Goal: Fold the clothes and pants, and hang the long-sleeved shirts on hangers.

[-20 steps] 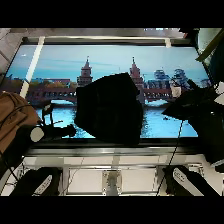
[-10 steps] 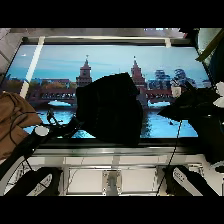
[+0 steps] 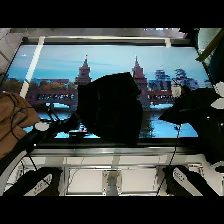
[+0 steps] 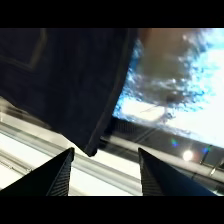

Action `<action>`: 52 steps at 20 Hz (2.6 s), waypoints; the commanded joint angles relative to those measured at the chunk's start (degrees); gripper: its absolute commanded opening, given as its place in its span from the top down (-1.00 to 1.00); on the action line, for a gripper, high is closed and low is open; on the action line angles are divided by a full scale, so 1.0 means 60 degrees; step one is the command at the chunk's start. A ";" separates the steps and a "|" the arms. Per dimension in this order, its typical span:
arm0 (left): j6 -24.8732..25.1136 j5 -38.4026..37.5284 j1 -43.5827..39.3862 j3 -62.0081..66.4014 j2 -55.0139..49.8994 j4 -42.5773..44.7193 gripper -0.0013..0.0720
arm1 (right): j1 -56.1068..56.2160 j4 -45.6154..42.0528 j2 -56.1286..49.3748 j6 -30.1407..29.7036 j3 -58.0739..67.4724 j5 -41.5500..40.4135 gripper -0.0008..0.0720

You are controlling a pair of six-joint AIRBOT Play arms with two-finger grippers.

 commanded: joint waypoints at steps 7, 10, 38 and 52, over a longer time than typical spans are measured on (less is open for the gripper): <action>0.0936 -0.0794 0.0000 0.0040 0.0004 -0.0058 0.86 | 0.1552 0.1417 -0.0237 -0.0244 -0.3391 -0.2619 -0.25; 0.1388 -0.1024 -0.0011 0.0040 0.0004 -0.0015 0.86 | 0.2233 0.1355 -0.0721 -0.0240 -0.3399 -0.2962 -0.25; -0.2127 -0.5049 -0.0251 0.7708 -0.1647 0.8732 0.87 | 0.4462 0.2346 -0.3719 0.0561 0.4557 -0.4441 0.95; -0.3563 -0.1300 -0.0386 0.9555 -0.5952 0.8021 -0.89 | 0.4532 0.2667 -0.9362 0.1096 0.8714 -0.7257 0.95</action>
